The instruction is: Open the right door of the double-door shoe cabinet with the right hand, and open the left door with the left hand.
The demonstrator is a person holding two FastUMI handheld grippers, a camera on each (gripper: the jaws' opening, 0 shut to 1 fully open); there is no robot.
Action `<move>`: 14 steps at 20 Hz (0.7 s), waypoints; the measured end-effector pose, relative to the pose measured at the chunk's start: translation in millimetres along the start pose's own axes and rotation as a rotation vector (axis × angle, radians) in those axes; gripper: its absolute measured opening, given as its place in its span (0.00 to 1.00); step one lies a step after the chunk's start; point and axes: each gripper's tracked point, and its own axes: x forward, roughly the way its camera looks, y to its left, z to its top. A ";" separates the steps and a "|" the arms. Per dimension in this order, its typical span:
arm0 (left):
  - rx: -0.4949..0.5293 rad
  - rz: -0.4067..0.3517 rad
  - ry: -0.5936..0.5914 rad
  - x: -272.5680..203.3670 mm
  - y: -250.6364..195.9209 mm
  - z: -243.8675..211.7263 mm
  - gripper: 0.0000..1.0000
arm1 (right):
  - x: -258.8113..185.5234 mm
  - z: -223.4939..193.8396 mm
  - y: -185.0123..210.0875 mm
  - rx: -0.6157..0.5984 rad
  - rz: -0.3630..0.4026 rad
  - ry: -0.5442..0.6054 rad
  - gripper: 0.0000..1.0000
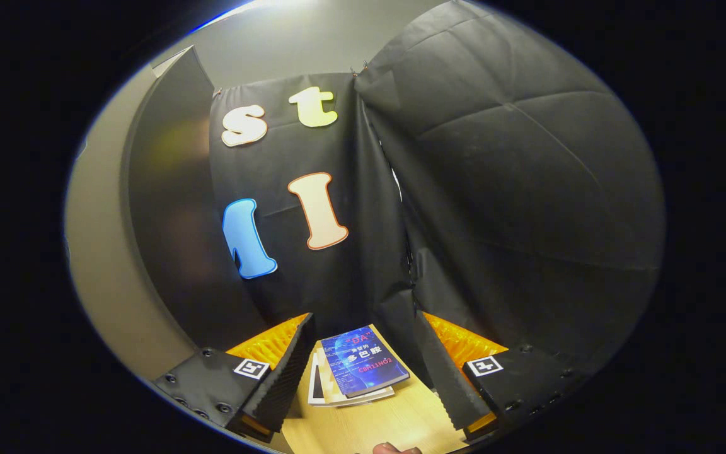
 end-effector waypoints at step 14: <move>-0.015 -0.058 -0.018 -16.7 8.1 -3.5 0.07 | -83.7 -9.5 8.8 0.019 -0.044 -0.022 0.92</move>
